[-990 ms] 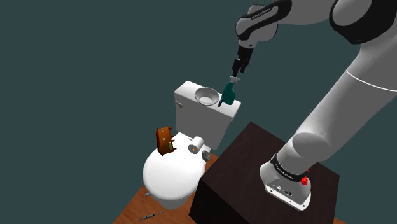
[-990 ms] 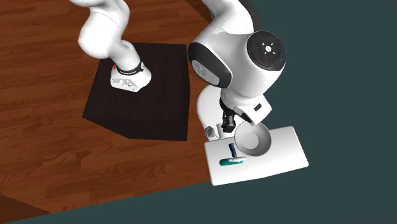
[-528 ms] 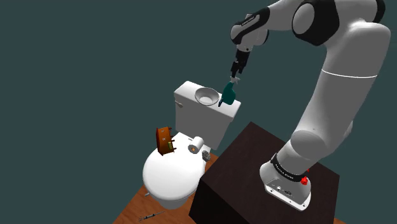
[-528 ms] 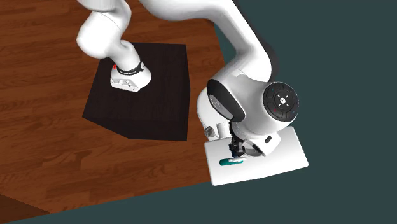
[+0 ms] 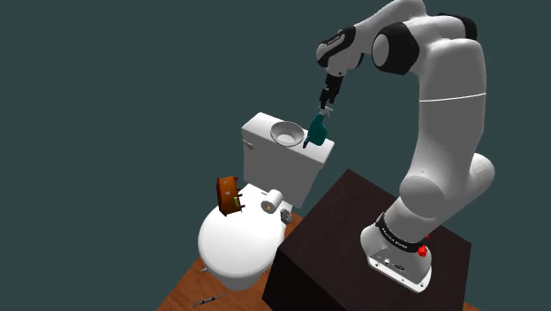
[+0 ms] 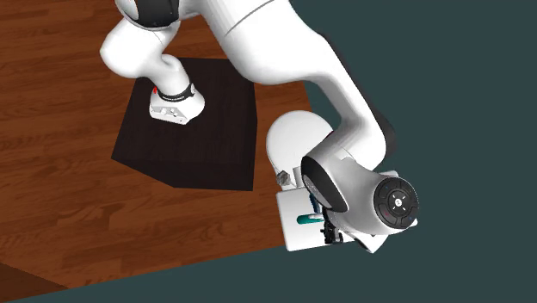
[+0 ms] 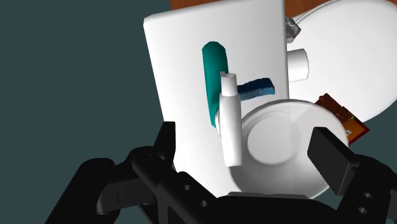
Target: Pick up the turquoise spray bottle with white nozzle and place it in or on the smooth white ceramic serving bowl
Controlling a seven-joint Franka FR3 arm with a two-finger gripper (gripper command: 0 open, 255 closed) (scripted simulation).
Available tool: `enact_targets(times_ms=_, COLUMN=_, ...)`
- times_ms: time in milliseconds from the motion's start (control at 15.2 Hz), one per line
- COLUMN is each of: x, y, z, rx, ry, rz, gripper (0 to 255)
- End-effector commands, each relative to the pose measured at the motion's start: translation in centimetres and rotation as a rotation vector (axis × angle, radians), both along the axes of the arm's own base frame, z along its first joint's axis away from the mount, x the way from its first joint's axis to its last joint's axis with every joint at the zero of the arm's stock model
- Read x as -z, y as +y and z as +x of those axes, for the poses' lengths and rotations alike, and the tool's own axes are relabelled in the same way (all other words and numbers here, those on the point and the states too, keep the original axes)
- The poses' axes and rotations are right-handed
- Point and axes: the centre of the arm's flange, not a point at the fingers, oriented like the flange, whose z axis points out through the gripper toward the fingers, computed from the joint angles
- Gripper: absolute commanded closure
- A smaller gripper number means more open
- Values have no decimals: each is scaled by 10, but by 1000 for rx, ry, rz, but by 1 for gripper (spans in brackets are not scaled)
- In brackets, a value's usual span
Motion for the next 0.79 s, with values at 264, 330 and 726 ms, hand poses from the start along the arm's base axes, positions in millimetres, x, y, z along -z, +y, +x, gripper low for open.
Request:
enact_targets(times_ms=264, x=32, y=-4, z=0, rx=-1, ry=-1, rz=0, gripper=0)
enact_targets(times_ms=330, x=40, y=-3, z=0, rx=-1, ry=-1, rz=0, gripper=0)
enact_targets(times_ms=726, x=40, y=-3, z=0, rx=-1, ry=-1, rz=0, gripper=0)
